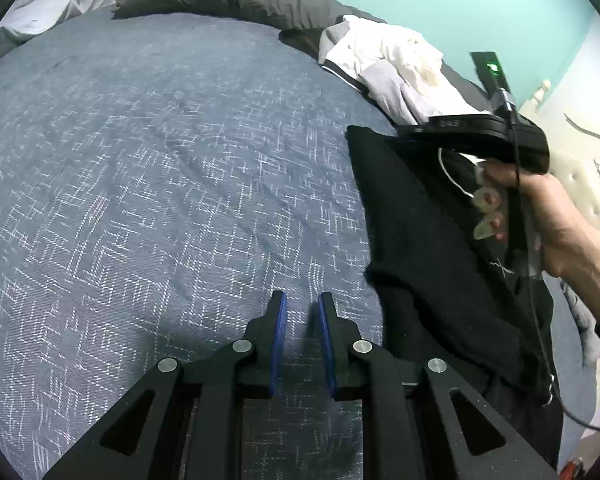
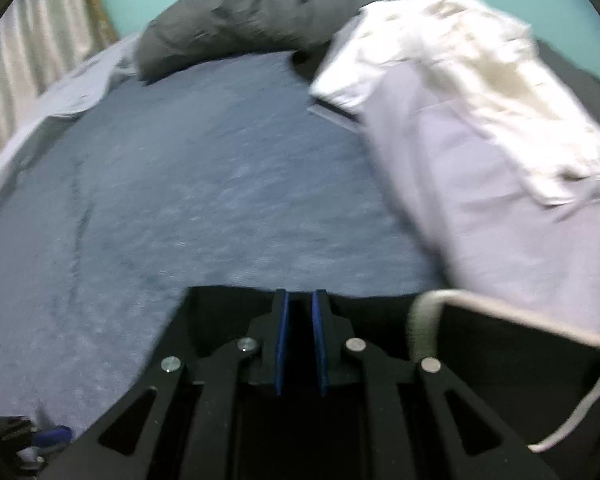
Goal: Fold clothes
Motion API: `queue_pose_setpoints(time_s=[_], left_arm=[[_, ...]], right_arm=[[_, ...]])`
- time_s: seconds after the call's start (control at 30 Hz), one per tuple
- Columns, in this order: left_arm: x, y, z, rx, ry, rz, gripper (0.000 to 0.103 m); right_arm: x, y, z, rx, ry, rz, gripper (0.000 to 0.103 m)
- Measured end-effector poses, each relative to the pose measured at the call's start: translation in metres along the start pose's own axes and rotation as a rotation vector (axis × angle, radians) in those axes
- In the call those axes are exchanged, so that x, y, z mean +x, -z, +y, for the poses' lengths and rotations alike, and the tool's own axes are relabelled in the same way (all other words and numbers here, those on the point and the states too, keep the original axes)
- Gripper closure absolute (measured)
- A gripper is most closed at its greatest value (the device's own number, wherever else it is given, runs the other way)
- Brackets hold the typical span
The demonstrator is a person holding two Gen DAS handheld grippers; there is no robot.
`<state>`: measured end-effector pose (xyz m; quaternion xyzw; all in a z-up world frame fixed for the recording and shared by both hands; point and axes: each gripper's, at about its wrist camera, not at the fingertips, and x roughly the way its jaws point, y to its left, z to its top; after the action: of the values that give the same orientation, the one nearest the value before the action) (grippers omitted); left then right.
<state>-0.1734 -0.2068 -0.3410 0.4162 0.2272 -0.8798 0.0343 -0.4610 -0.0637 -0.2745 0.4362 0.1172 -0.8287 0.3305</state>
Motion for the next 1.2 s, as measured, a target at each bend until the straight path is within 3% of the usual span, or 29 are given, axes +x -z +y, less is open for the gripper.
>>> queue_pose_setpoints(time_s=[0.13, 0.2, 0.37, 0.7, 0.9, 1.2], left_arm=[[0.0, 0.0, -0.001, 0.004, 0.001, 0.001, 0.086], [0.0, 0.0, -0.002, 0.006, 0.0, 0.001, 0.085], [0.004, -0.003, -0.004, 0.007, 0.0, 0.001, 0.081], [-0.002, 0.0, -0.023, 0.034, 0.026, 0.001, 0.08], [-0.012, 0.013, -0.043, 0.1, 0.026, 0.035, 0.08], [-0.049, 0.042, -0.052, 0.091, 0.043, 0.104, 0.072]], right_arm=[[-0.024, 0.0, -0.03, 0.019, 0.08, -0.035, 0.088], [-0.038, 0.003, -0.046, 0.041, 0.112, -0.064, 0.079], [-0.087, 0.026, -0.093, 0.139, 0.105, -0.122, 0.07], [-0.162, 0.138, -0.144, 0.239, 0.127, -0.064, 0.07], [-0.202, 0.206, -0.152, 0.275, 0.109, -0.013, 0.07], [-0.254, 0.284, -0.14, 0.294, 0.048, 0.062, 0.064]])
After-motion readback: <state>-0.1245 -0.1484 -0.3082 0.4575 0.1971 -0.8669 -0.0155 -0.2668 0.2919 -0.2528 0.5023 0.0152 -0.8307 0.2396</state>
